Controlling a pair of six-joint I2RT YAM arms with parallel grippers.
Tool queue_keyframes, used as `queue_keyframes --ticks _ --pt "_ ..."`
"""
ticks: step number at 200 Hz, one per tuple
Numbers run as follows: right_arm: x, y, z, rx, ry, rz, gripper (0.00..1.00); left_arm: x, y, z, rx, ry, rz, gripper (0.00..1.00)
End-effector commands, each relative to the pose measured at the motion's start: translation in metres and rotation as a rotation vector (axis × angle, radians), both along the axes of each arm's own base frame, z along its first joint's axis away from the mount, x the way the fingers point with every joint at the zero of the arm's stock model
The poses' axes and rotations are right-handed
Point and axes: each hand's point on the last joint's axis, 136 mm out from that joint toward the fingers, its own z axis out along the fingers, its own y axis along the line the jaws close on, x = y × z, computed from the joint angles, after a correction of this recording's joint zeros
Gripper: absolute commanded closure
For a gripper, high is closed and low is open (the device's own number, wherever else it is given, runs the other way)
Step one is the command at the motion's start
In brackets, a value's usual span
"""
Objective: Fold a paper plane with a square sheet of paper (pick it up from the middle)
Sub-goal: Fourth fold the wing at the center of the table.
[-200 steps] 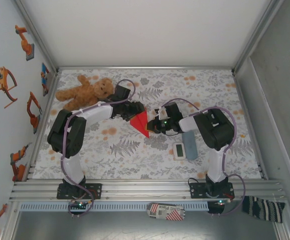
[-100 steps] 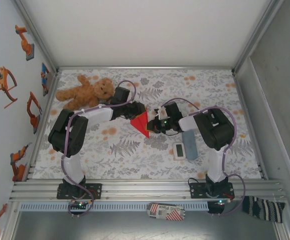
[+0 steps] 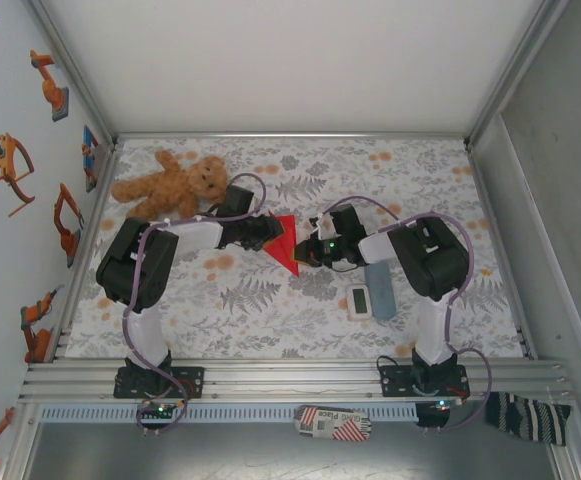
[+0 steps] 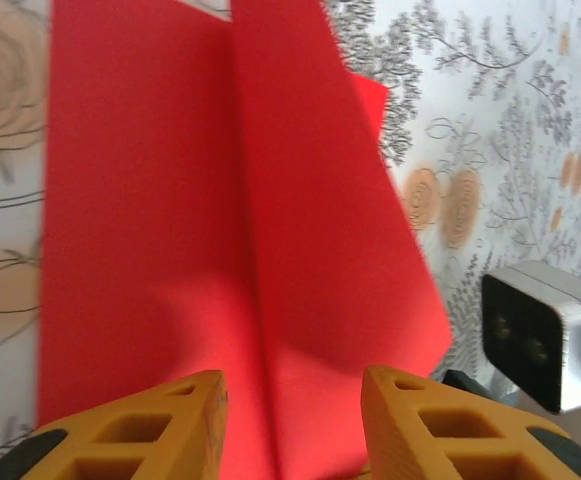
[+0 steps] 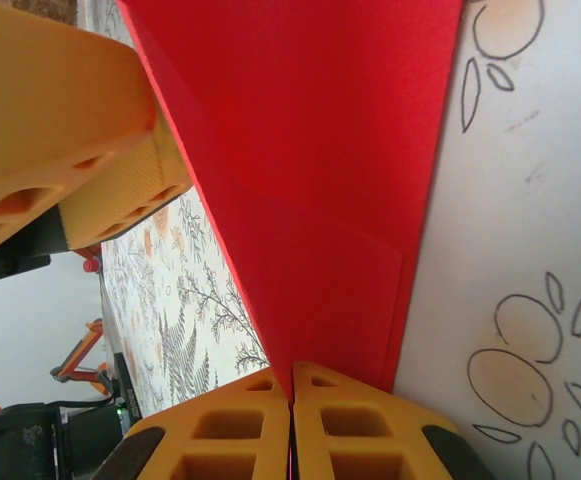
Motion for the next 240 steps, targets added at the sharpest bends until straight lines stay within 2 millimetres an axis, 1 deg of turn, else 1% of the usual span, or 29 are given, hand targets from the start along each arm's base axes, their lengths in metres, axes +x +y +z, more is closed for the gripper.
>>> queue_keyframes --ticks 1,17,35,64,84,120,135,162,180,223,240 --pt "-0.019 -0.038 -0.069 -0.216 0.128 -0.077 0.91 0.002 -0.002 -0.004 -0.008 0.004 -0.002 0.56" --pt "-0.019 -0.038 -0.069 -0.217 0.127 -0.076 0.91 0.003 -0.006 -0.006 -0.003 0.009 -0.013 0.54" --pt "-0.019 -0.038 -0.069 -0.217 0.127 -0.079 0.91 0.003 -0.006 -0.01 0.039 0.012 -0.019 0.51" --pt "-0.018 -0.038 -0.069 -0.216 0.128 -0.081 0.91 -0.004 0.007 -0.025 0.165 0.056 -0.016 0.5" --pt "-0.018 -0.038 -0.069 -0.214 0.128 -0.081 0.91 -0.009 0.012 -0.035 0.219 0.095 -0.023 0.5" --pt "-0.017 -0.038 -0.066 -0.207 0.121 -0.084 0.89 -0.02 0.02 -0.054 0.333 0.169 -0.029 0.46" --pt "-0.016 -0.037 -0.061 -0.192 0.11 -0.084 0.87 -0.025 0.025 -0.062 0.377 0.202 -0.035 0.44" --pt "-0.009 -0.033 -0.04 -0.14 0.067 -0.086 0.82 -0.036 0.037 -0.077 0.459 0.257 -0.037 0.43" --pt "-0.003 -0.031 -0.028 -0.109 0.051 -0.096 0.79 -0.04 0.041 -0.083 0.489 0.275 -0.04 0.42" --pt "0.007 -0.029 -0.007 -0.065 0.032 -0.123 0.77 -0.045 0.043 -0.089 0.513 0.297 -0.045 0.4" --pt "0.01 -0.03 -0.006 -0.071 0.035 -0.133 0.77 -0.045 0.042 -0.09 0.52 0.302 -0.049 0.4"
